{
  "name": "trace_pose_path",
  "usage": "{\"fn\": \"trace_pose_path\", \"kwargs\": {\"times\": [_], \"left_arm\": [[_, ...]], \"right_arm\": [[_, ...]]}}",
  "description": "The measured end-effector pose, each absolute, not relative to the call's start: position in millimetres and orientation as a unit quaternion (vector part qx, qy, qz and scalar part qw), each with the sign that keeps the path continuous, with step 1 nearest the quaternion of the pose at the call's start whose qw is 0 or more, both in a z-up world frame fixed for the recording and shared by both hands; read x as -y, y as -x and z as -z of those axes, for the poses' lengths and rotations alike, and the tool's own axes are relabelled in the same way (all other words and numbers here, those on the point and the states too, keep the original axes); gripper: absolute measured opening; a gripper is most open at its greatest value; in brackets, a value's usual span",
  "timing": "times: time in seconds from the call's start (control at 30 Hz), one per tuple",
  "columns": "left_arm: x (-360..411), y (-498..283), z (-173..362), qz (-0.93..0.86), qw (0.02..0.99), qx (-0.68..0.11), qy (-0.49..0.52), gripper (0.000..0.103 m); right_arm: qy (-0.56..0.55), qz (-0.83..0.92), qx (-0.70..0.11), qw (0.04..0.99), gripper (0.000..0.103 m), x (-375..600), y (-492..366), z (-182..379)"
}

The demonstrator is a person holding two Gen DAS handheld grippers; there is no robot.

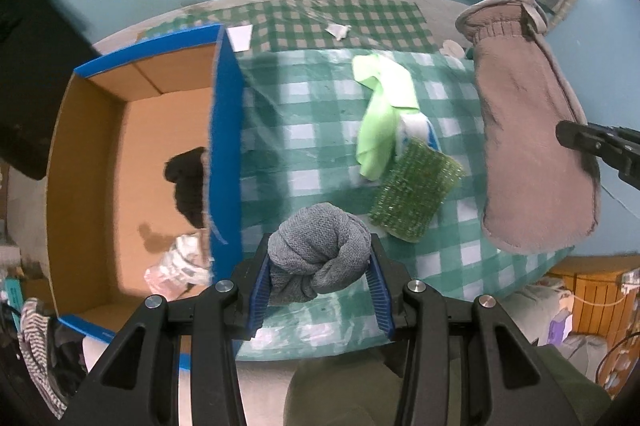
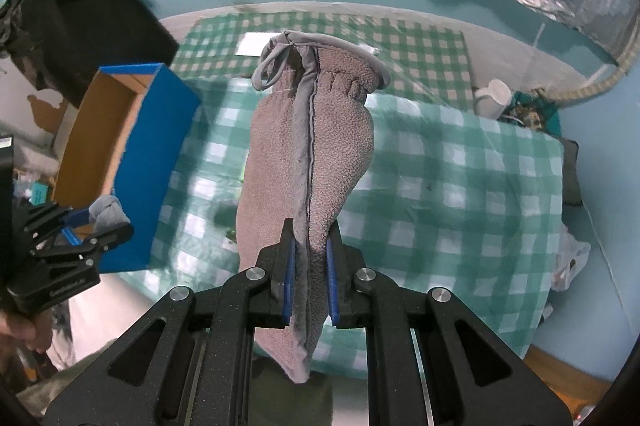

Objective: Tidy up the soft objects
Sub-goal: 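Lift the mitten and grey sock and carry both over the box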

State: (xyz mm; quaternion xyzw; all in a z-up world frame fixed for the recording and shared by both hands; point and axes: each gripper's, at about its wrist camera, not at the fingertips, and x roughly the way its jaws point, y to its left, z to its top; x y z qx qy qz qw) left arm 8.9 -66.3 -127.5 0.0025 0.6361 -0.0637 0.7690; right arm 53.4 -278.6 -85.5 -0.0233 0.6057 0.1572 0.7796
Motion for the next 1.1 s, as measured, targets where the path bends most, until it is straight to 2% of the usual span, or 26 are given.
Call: {"fn": "trace_pose_path", "kwargs": {"times": [0.63, 1.1], "left_arm": [[-5.5, -5.7, 99.5, -0.010, 0.786, -0.617, 0.044, 0.044], [-54.0, 5.1, 93.9, -0.057, 0.787, -0.610, 0.073, 0.044]], "right_arm": [[0.060, -0.253, -0.568, 0.781, 0.012, 181.1, -71.6, 50.1], [0.093, -0.313, -0.555, 0.765, 0.012, 100.2, -76.0, 48.0]]}}
